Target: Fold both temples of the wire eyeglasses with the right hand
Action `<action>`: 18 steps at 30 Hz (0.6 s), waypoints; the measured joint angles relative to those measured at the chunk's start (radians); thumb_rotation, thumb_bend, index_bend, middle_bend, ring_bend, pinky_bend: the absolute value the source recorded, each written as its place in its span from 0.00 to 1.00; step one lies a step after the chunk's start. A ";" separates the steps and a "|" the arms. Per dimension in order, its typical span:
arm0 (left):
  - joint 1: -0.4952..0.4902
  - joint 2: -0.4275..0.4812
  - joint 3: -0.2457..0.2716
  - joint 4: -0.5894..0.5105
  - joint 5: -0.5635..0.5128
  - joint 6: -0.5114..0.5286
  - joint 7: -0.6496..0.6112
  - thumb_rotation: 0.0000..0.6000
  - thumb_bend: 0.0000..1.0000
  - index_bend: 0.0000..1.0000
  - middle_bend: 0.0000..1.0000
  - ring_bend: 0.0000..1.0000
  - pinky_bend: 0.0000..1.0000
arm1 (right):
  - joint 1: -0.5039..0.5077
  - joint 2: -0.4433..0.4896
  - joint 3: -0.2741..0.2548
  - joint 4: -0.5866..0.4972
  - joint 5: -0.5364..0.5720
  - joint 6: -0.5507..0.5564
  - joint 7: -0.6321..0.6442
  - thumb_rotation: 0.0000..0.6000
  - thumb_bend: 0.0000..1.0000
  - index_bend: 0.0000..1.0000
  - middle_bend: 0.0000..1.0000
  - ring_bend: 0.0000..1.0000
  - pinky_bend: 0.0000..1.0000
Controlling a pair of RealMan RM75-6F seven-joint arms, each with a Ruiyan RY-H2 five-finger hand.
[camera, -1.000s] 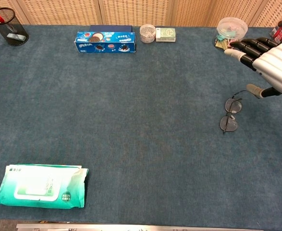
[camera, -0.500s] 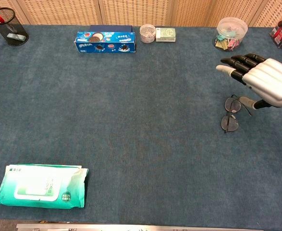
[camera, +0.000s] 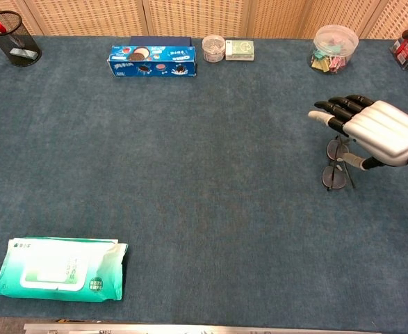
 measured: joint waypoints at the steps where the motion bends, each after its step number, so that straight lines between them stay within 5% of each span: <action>1: 0.000 0.000 0.000 0.000 0.000 0.001 -0.001 1.00 0.67 0.49 0.50 0.54 0.71 | 0.001 -0.003 -0.001 0.003 0.000 -0.003 0.001 1.00 0.30 0.00 0.05 0.00 0.12; 18: 0.004 0.004 -0.001 -0.001 0.003 0.007 -0.011 1.00 0.67 0.49 0.50 0.54 0.71 | 0.004 -0.022 -0.012 0.025 0.002 -0.011 0.022 1.00 0.30 0.00 0.05 0.00 0.12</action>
